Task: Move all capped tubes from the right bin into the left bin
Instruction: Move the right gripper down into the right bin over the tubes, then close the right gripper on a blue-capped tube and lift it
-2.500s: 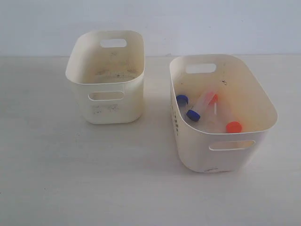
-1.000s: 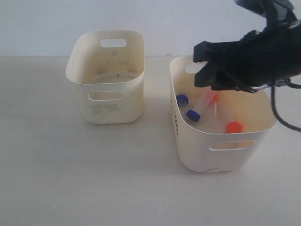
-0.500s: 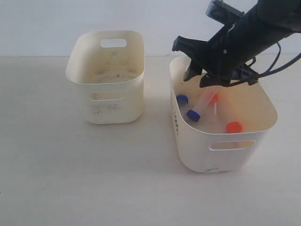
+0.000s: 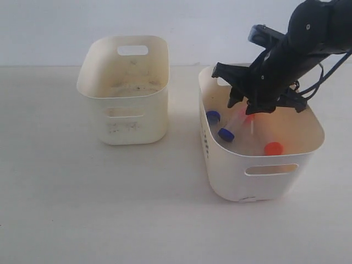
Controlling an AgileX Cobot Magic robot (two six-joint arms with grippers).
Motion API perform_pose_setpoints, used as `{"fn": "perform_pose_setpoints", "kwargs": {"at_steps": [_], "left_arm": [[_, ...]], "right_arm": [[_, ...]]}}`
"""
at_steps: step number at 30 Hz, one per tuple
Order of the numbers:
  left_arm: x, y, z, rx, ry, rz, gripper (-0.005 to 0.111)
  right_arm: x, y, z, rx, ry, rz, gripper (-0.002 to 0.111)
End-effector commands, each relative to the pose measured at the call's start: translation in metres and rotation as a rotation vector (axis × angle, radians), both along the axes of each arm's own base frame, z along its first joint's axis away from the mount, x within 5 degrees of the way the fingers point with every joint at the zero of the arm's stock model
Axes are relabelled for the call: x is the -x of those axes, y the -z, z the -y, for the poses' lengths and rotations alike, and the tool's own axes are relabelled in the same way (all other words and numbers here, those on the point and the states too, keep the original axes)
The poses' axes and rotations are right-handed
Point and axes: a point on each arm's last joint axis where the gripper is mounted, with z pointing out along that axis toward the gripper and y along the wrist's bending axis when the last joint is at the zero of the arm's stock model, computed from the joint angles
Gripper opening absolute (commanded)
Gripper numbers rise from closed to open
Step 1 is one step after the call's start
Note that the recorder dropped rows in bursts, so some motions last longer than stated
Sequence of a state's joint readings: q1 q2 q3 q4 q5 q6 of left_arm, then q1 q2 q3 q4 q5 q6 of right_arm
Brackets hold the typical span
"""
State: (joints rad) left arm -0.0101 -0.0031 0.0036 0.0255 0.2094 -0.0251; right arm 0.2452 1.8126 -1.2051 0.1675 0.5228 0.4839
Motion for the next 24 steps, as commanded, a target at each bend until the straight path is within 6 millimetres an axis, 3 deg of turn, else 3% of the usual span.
{"fn": "perform_pose_setpoints", "kwargs": {"at_steps": [1, 4, 16, 24], "left_arm": [[0.0, -0.002, 0.0, 0.016, -0.001, 0.007, 0.004], [0.0, -0.002, 0.0, 0.016, -0.001, 0.007, 0.004], [0.0, -0.002, 0.0, 0.016, -0.001, 0.007, 0.004], [0.0, -0.002, 0.0, 0.016, -0.001, 0.007, 0.004]], "right_arm": [[-0.007, 0.01, 0.001, 0.004, 0.011, 0.008, 0.063], [-0.009, 0.022, 0.001, 0.011, 0.011, -0.017, 0.07], [-0.019, 0.025, 0.0, -0.013, 0.047, 0.068, 0.07], [-0.021, 0.047, -0.001, 0.003, 0.051, 0.012, 0.07]]}}
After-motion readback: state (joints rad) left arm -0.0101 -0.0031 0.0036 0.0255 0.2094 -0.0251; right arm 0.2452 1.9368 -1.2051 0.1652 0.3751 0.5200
